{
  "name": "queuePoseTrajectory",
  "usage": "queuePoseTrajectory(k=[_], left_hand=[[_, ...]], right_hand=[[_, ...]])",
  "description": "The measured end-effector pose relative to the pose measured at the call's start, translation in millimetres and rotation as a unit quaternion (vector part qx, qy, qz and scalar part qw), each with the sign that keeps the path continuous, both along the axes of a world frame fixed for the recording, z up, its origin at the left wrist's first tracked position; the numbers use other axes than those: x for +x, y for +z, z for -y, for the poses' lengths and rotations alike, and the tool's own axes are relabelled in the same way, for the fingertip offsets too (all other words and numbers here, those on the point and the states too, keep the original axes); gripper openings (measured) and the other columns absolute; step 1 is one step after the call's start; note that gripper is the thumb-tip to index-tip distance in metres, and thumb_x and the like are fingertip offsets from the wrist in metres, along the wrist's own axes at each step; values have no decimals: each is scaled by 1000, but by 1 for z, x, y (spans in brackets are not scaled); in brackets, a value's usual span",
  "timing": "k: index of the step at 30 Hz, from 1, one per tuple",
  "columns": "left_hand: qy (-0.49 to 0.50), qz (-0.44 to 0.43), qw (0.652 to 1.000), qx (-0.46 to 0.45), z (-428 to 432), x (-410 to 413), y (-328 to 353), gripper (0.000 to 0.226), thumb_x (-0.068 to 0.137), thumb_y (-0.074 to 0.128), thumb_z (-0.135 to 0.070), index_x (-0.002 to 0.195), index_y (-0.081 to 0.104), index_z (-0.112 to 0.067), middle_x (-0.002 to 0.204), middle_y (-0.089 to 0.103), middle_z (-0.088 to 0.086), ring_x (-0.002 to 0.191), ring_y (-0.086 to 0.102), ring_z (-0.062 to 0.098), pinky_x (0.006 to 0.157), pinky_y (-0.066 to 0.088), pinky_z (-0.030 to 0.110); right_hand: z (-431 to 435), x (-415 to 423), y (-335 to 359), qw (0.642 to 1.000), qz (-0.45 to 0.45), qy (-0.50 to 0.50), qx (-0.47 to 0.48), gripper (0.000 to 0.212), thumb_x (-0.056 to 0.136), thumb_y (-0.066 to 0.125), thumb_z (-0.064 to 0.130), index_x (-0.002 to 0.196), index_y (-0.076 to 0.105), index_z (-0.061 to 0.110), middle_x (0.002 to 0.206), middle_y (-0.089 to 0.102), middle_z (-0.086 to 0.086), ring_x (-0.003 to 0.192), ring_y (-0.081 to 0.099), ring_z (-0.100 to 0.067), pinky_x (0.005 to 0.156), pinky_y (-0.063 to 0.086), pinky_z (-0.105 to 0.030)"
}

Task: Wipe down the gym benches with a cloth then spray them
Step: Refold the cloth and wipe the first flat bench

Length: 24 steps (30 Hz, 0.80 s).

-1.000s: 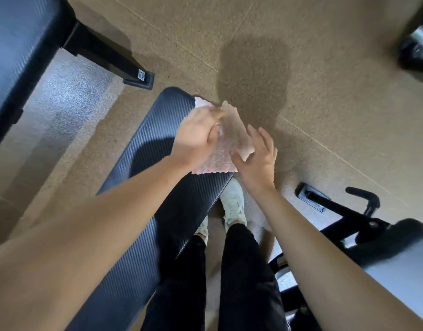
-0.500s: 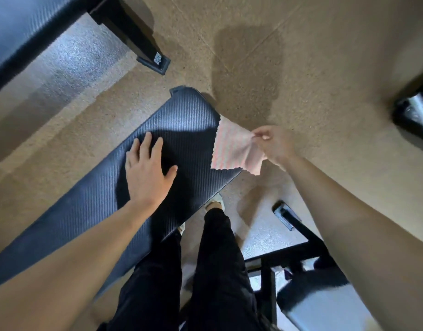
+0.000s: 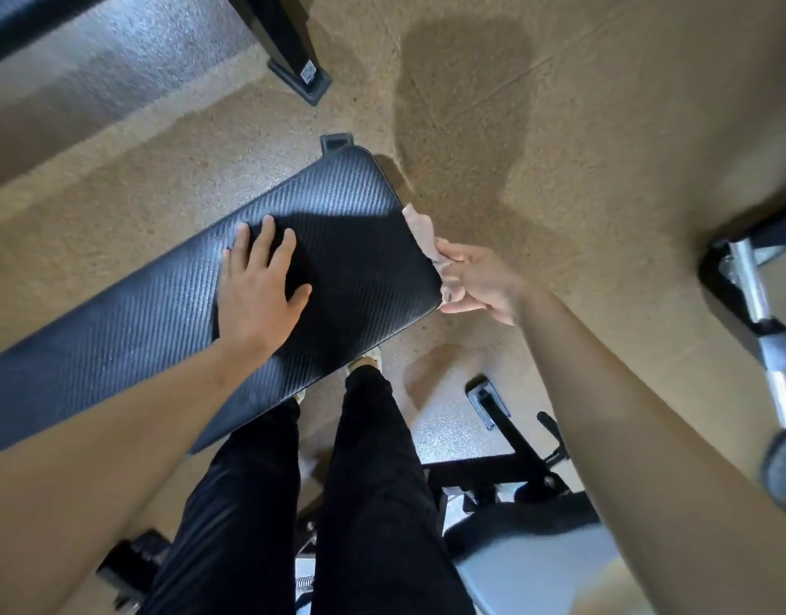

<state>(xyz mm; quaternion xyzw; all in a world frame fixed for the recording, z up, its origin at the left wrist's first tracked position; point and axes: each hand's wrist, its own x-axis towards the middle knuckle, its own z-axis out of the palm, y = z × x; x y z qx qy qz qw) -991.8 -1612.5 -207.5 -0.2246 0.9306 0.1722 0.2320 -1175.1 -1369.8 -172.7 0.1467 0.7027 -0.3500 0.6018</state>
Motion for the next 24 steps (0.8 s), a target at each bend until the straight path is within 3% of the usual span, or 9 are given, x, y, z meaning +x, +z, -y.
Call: queuePoseTrajectory(k=[4,8,13,15,17,20,22,24], left_hand=[[3,-3,1000,2,0,2,-1,76,97,62,-42,160,27,-20,171,16,7,158,7,36,126,19,57],[11,-24,1000,2,-4,2,-5,75,97,64,-39,159,29,-17,170,18,9,157,8,38,125,16,59],[7,-37,999,-9,-3,5,-10,75,94,68,-39,157,32,-18,169,21,10,155,14,40,124,18,60],[18,-43,999,-10,-4,5,-11,75,94,68,-40,157,33,-20,169,21,8,156,13,39,125,17,58],[29,-59,998,-10,-6,6,-12,75,92,71,-37,156,35,-20,168,25,8,155,16,39,124,18,59],[36,-80,996,-10,-8,7,-15,77,90,74,-34,156,38,-19,167,28,8,154,20,40,123,19,59],[39,-92,995,-17,-9,9,-17,78,89,76,-33,156,40,-19,166,30,8,154,22,39,123,20,59],[42,-104,993,-20,-8,10,-19,78,87,77,-32,155,42,-19,166,32,9,154,24,39,123,22,59]], right_hand=[[1,-25,-4,996,85,17,-23,50,94,49,0,133,65,27,122,71,-3,102,70,-23,87,61,-48],[24,-47,-19,998,49,28,17,39,95,58,11,134,63,18,138,60,-6,120,61,-28,81,62,-45],[59,-71,-29,996,61,65,24,34,96,61,31,128,66,18,131,62,-9,113,64,-32,75,62,-40],[72,-81,-30,995,64,78,22,35,96,61,35,121,63,11,116,63,-7,100,64,-26,74,61,-39],[85,-89,-29,993,76,84,18,31,96,61,38,111,59,11,98,57,-8,86,55,-24,76,58,-38],[105,-98,-27,992,100,83,-3,32,87,68,47,99,57,19,94,40,-8,84,37,-26,82,46,-42],[117,-102,-28,993,87,79,-15,34,91,63,44,105,59,14,95,41,-9,85,40,-27,82,48,-45],[130,-106,-29,995,52,89,-14,44,97,57,40,123,60,4,103,52,-11,93,51,-28,96,52,-50]])
